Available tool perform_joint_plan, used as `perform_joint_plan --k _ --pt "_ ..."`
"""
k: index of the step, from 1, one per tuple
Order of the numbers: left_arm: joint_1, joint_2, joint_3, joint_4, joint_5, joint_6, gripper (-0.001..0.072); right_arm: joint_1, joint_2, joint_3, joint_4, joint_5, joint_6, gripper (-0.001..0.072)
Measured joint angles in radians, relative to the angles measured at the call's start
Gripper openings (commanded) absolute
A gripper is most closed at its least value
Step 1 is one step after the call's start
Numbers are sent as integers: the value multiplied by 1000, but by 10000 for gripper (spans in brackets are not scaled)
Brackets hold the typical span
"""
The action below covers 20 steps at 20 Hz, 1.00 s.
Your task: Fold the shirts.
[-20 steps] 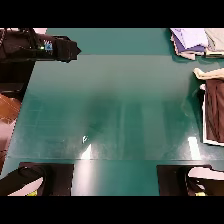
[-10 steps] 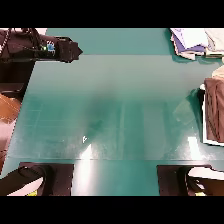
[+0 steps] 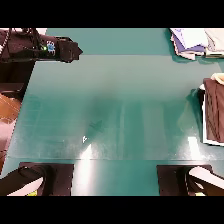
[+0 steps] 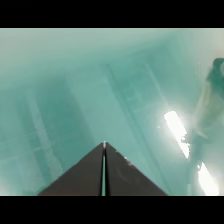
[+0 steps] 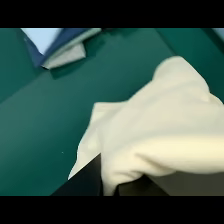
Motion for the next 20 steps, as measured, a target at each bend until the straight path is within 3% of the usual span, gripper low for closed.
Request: perform_joint_plan --k 8,9,10,11,12,13,17,20 --pt "0 0 0 0 -10 3 25 -91 193 -383 -304 20 3 20" --pt "0 0 0 0 -10 2 25 -100 198 -412 -321 21 3 60" --pt "0 0 0 0 -10 3 25 -110 198 -435 -335 24 4 232" --pt "0 0 0 0 -11 3 25 -122 196 -452 -350 34 3 480" --pt "0 0 0 0 -11 3 24 -134 192 -463 -358 37 3 665" --pt "0 0 0 0 -12 3 25 -149 187 -470 -362 40 3 711" --pt "0 0 0 0 -15 3 25 -225 166 -431 -364 59 11 705" --pt "0 0 0 0 -18 3 25 -214 159 -357 -257 41 24 695"
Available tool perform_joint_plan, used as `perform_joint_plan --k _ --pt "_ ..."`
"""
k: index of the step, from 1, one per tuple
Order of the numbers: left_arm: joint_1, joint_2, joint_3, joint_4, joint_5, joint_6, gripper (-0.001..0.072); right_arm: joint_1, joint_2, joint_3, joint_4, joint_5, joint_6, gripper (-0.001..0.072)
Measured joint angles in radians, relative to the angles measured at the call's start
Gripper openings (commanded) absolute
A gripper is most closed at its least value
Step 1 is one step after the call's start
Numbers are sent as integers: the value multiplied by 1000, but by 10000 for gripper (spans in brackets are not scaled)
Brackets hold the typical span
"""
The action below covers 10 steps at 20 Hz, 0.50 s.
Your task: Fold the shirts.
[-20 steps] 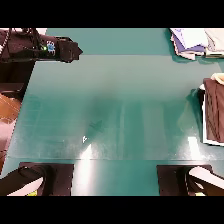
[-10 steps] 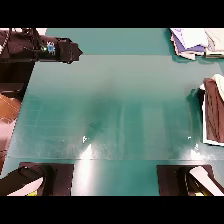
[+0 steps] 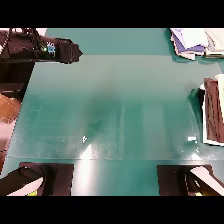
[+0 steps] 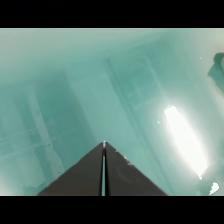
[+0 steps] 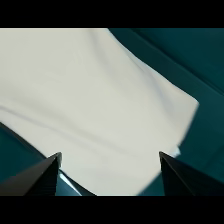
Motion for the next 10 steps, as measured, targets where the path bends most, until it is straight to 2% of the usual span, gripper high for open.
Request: perform_joint_plan --k 3,6,7,9,10 --pt "0 0 0 2 0 0 25 150 -2 71 158 -29 4 695" --pt "0 0 0 7 -3 0 25 401 -3 118 240 -59 5 691" --pt "0 0 0 7 -3 0 25 497 -3 126 251 -75 6 656" --pt "0 0 0 8 -3 0 25 678 -3 137 274 -119 6 429" --pt "0 0 0 8 -3 0 25 760 -3 140 278 -145 6 294"
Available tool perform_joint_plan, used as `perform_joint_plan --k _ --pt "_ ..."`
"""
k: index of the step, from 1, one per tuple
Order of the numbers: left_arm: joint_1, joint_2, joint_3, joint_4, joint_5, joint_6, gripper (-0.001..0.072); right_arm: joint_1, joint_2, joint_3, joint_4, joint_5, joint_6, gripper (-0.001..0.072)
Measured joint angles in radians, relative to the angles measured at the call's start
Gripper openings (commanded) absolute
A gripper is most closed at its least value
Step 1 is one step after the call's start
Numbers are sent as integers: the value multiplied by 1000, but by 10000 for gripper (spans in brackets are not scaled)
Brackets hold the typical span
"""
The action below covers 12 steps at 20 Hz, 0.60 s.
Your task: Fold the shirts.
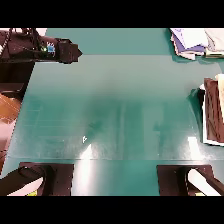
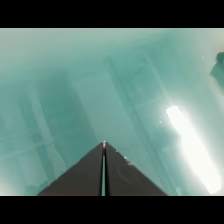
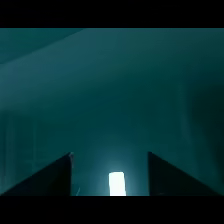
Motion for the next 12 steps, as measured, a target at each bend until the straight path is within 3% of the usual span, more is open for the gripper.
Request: perform_joint_plan --k 1,2,6,12 --pt "0 0 0 0 0 0 25 82 0 3 5 -32 0 126" --pt "0 0 0 1 0 0 25 152 0 5 9 -56 0 17" --pt "0 0 0 0 0 0 25 346 0 8 15 -132 -7 17" --pt "0 0 0 -4 1 -1 25 420 0 8 18 -159 -18 17"
